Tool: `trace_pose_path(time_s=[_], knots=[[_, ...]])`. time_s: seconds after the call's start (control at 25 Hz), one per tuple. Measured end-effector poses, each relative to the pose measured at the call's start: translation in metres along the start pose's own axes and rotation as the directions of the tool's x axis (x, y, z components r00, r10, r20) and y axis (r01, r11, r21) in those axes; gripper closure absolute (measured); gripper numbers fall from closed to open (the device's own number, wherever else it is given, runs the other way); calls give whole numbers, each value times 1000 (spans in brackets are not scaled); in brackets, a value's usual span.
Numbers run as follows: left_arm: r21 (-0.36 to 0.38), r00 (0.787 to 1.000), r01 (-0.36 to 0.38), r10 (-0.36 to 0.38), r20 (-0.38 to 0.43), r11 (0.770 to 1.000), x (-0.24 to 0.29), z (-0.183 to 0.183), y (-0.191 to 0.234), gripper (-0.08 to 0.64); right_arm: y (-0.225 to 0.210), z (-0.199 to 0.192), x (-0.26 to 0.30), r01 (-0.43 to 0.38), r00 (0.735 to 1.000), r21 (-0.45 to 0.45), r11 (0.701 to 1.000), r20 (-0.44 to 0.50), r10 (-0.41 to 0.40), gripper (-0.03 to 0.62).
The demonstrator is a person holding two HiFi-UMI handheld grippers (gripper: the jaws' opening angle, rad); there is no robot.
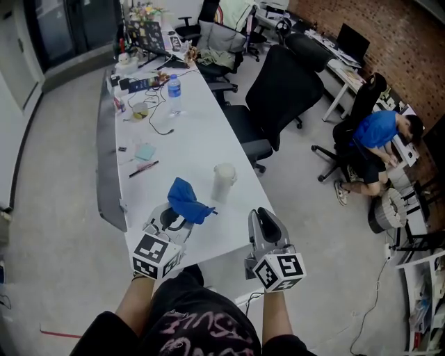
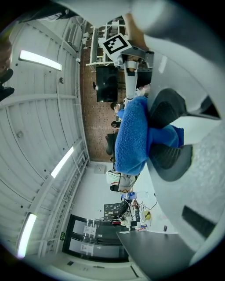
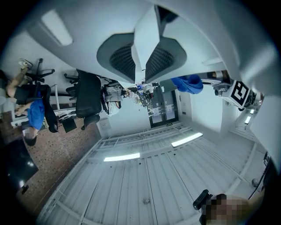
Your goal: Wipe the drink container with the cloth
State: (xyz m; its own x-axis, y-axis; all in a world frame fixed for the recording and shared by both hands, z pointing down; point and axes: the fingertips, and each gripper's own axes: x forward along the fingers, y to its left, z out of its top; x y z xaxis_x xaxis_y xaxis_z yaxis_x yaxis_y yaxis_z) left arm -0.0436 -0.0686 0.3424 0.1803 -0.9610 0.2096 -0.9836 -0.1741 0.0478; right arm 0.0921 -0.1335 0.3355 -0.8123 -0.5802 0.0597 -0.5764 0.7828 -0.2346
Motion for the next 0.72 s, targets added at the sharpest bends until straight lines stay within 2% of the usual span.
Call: trace_pose_path(time_s=[0.28,0.72], knots=[[5,998,-21,21,62,1000,-11,14,-10,459,-4,5,-24,38,999,-7,999,29,-37,591],[-1,993,-43,43,111,999,-29,19,-17,459,-2,8,-46,61,997,-22,998,49,-60,598]])
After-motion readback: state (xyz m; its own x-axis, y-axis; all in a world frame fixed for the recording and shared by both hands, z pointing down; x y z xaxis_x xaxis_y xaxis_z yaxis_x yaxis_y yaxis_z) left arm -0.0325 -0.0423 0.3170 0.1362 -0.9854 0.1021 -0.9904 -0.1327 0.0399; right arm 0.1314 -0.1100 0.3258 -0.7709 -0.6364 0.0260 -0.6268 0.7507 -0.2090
